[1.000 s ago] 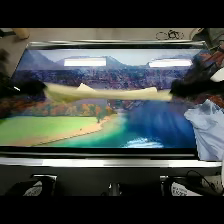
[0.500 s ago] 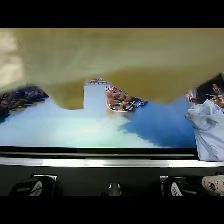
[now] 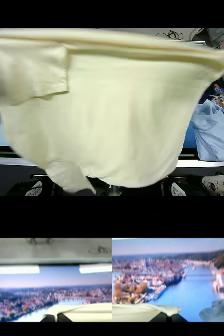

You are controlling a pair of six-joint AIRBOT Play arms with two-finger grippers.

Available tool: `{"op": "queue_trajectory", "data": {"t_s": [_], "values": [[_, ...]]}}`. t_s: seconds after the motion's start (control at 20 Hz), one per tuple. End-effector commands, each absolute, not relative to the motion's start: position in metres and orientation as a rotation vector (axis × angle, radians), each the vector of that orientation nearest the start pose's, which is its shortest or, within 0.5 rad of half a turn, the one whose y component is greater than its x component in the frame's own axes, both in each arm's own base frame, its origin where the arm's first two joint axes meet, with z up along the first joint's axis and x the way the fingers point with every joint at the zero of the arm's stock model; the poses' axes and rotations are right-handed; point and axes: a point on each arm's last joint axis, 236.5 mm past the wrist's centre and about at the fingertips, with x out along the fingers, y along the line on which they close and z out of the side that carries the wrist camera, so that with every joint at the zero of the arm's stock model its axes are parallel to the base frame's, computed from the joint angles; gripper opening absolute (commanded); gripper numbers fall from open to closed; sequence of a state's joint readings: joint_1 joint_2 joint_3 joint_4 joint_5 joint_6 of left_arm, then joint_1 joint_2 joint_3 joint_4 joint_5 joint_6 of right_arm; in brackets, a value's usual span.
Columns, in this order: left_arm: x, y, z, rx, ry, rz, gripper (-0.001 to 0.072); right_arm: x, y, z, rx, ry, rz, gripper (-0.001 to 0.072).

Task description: Fold the shirts.

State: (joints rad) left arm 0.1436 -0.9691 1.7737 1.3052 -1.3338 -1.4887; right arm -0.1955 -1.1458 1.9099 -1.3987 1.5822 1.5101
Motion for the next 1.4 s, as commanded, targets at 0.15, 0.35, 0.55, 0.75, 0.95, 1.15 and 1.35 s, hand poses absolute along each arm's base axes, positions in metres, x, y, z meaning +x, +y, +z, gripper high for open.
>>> {"op": "queue_trajectory", "data": {"t_s": [0.15,0.35,0.55,0.75,0.95,1.15,1.35], "values": [[0.437,-0.015,0.064,-0.179,1.144,-0.134,0.0024,0.443,-0.046,0.039,0.255,1.37,-0.017,0.0023],[0.49,-0.048,-0.013,-0.307,1.164,-0.179,0.0025,0.506,-0.04,-0.013,0.354,1.248,0.004,0.0023],[0.542,-0.067,-0.013,-0.459,1.01,-0.185,0.0025,0.546,-0.033,-0.013,0.439,1.099,0.016,0.0023],[0.518,-0.06,0.004,-0.331,1.099,-0.285,0.0024,0.5,-0.038,-0.002,0.302,1.247,0.05,0.0024],[0.437,-0.03,-0.045,-0.304,1.465,-0.147,0.0025,0.438,-0.021,-0.043,0.361,1.518,0.028,0.0023],[0.413,-0.068,-0.078,-0.422,1.549,-0.205,0.0089,0.431,-0.009,-0.078,0.419,1.564,-0.019,0.0028],[0.412,-0.056,-0.033,-0.454,1.543,-0.267,0.0475,0.433,-0.021,-0.024,0.439,1.511,0.002,0.0515]]}}
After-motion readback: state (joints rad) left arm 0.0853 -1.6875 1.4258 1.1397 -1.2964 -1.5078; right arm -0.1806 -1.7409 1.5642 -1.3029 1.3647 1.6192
